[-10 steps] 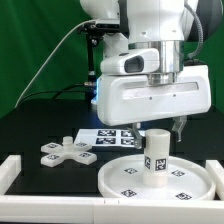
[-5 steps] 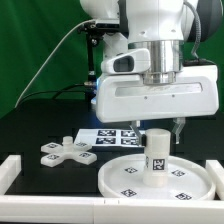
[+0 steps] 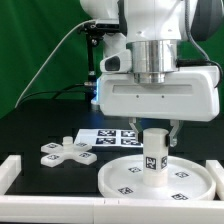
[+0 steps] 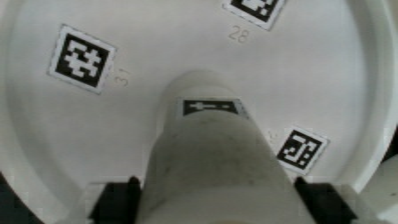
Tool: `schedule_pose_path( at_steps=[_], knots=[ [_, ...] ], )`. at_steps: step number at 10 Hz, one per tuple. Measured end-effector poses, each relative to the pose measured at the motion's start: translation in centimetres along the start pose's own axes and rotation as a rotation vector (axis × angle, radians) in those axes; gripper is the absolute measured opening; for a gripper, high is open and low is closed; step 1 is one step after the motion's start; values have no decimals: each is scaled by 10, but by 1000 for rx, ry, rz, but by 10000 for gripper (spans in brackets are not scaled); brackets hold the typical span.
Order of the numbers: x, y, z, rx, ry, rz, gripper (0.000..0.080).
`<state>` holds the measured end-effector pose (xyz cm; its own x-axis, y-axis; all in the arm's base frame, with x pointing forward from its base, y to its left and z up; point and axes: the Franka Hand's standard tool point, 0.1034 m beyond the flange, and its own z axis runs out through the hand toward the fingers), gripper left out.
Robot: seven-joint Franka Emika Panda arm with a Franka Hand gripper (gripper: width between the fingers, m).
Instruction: Assemble round table
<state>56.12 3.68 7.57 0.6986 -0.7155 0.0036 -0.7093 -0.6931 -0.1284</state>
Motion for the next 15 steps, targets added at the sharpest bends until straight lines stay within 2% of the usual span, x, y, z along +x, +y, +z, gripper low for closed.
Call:
schedule_pose_path(
  at_steps=[3,9,12,14,15],
  knots=[
    [-1,-1,0,8,-19,327,406],
    [-2,-1,0,25,-45,617,407],
    [0,-4,2,37,-68,969,407],
    [0,-3,2,76,-91,1262,407],
    [0,-3,2,82,-94,1280,407]
  ],
)
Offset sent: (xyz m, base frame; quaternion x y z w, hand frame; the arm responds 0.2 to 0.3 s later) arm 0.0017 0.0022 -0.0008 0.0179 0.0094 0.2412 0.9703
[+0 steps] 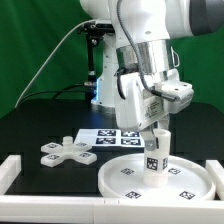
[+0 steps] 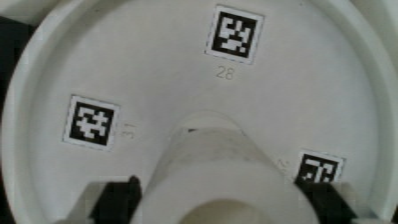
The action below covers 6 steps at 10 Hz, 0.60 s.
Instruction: Assemble round table
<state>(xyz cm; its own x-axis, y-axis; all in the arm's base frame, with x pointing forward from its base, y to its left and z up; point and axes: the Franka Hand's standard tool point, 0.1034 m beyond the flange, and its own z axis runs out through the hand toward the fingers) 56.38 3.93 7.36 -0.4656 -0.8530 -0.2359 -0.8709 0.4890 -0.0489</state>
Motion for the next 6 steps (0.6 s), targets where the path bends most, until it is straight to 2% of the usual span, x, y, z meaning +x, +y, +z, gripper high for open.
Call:
schedule_pose_path(
  at_steps=[3,4,5,6],
  knots=[
    [0,0,0,1,1,14,407],
    [-1,1,0,1,1,6,604],
    [-1,0,-2,3,-1,-14,604],
    [-3,1,-12,13,-11,-57,642]
  ],
)
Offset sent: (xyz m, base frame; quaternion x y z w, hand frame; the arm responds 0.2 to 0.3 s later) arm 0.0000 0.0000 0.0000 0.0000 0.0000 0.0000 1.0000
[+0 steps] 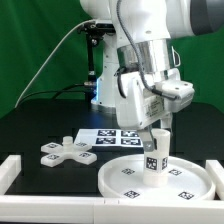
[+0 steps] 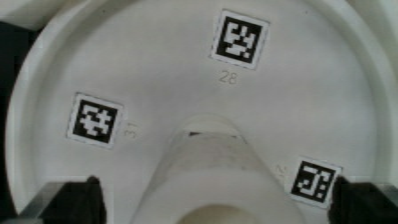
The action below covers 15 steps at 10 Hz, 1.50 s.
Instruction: Assemble round table
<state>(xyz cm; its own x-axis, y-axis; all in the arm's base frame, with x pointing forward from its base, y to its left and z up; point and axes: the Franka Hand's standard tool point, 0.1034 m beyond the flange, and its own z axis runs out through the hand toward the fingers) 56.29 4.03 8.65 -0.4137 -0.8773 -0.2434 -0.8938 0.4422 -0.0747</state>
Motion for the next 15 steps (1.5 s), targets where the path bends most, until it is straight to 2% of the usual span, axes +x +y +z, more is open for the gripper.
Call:
schedule_pose_path(
  at_steps=[1,2,5,6,7,9,10,15],
  knots=[
    [-2,0,-12,-10,-14,-70,642],
    [-4,-3,-18,-15,-23,-78,648],
    [-4,0,-13,-21,-19,-87,648],
    [-1,0,-14,-32,-21,-193,648],
    [9,-1,-22,-54,-33,-337,648],
    [34,-9,-43,-47,-45,-554,648],
    [43,-11,-48,-50,-54,-732,648],
    [46,-11,-46,-44,-63,-1101,648]
  ],
)
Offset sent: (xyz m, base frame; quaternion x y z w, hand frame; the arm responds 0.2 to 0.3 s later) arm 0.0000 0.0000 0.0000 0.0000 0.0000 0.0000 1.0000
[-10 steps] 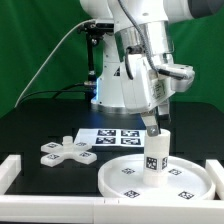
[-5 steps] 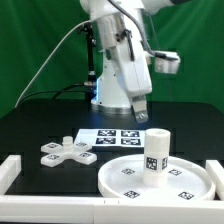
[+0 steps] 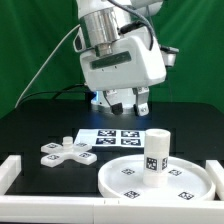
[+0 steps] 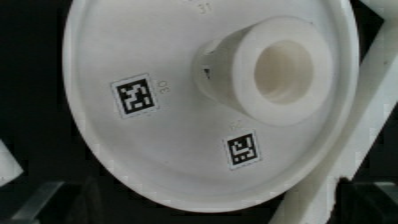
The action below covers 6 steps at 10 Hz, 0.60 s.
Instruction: Assemble round table
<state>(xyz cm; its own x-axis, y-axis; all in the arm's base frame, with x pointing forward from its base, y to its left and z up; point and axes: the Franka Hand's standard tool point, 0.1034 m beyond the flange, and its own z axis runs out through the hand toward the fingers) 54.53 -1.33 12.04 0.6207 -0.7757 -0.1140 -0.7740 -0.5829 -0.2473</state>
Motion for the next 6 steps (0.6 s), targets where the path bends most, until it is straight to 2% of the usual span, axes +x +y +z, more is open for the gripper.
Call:
schedule_pose_path(
  at_steps=[1,2,3,4,5,6],
  knots=[
    [3,14,3,-11,-9,-138,648],
    [6,27,2,-35,-35,-250,648],
    [10,35,0,-72,-58,-347,649],
    [16,44,0,-88,-45,-482,649],
    [23,62,5,-95,-17,-595,648],
    [27,79,10,-72,16,-640,648]
  ],
)
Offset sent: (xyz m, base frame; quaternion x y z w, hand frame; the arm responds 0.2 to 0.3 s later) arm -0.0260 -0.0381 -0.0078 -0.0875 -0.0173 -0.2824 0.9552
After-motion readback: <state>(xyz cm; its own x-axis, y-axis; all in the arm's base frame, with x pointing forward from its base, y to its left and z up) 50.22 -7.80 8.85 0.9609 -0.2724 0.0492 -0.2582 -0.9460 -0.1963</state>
